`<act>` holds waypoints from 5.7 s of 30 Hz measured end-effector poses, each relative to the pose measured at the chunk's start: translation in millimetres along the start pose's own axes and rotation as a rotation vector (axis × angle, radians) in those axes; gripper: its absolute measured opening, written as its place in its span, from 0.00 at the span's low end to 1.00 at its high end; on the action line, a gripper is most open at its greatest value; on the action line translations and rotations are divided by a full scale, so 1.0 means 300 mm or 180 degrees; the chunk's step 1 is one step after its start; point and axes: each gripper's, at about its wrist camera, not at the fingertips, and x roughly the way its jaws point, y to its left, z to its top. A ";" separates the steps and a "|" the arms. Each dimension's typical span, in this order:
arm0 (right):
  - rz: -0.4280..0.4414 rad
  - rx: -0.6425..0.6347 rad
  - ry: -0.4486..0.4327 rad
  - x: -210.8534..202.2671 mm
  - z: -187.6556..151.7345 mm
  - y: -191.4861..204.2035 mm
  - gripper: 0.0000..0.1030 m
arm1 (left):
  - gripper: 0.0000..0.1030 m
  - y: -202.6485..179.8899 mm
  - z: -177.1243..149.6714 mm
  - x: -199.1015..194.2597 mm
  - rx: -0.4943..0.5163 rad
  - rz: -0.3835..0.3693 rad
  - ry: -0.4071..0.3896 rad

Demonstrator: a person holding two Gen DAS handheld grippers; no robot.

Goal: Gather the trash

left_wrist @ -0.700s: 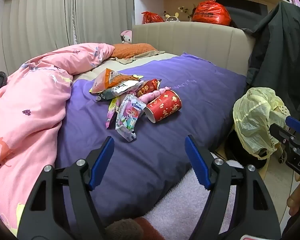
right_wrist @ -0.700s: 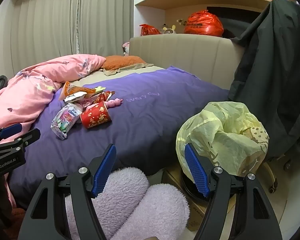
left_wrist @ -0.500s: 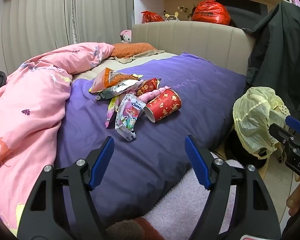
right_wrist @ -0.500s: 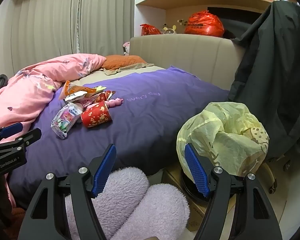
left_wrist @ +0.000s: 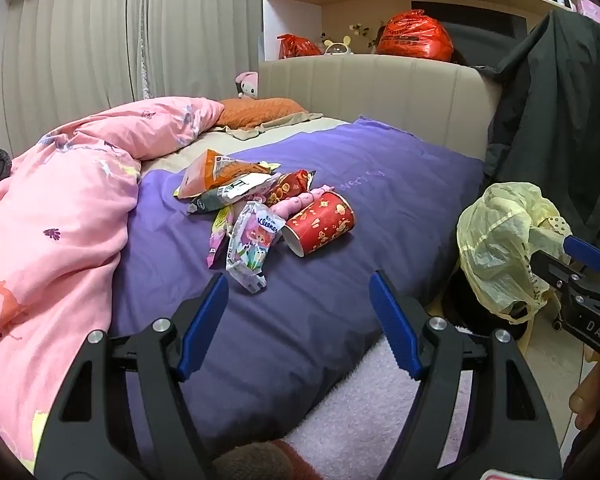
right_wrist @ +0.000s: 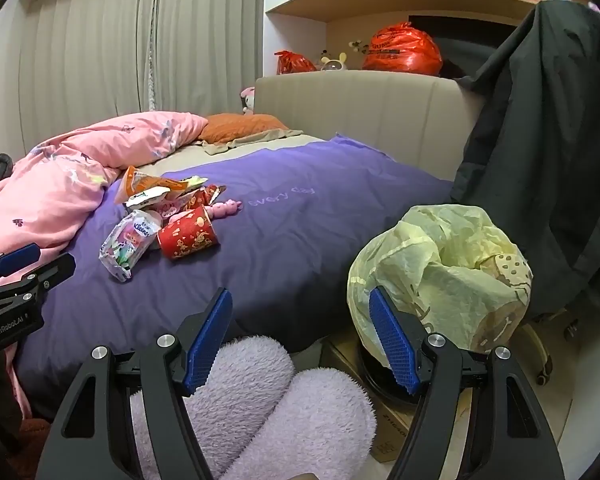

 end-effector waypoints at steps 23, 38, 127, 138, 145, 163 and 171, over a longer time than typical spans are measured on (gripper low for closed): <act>-0.0006 0.0007 -0.0007 -0.010 -0.001 -0.002 0.65 | 0.67 -0.001 -0.002 0.003 0.0006 -0.0006 0.0022; 0.0011 -0.0036 0.0024 0.002 -0.011 0.009 0.65 | 0.67 -0.001 -0.021 0.012 -0.0007 0.0017 0.0065; 0.0079 -0.0488 0.0527 0.755 0.193 0.276 0.65 | 0.38 0.846 0.459 1.371 -0.0445 -0.0634 0.1387; 0.0270 -0.0459 0.0349 0.719 0.291 0.301 0.65 | 0.11 0.853 0.513 1.002 -0.0631 -0.0936 0.0943; 0.0726 -0.0537 0.0444 0.868 0.415 0.400 0.65 | 0.11 0.741 0.509 0.828 -0.0691 -0.1537 0.0916; 0.1287 -0.0681 0.0917 1.255 0.523 0.553 0.33 | 0.11 0.707 0.475 0.843 -0.0565 -0.1577 0.0826; 0.1158 -0.0664 0.0710 1.029 0.542 0.462 0.17 | 0.11 0.663 0.503 0.774 -0.0468 -0.1621 0.0624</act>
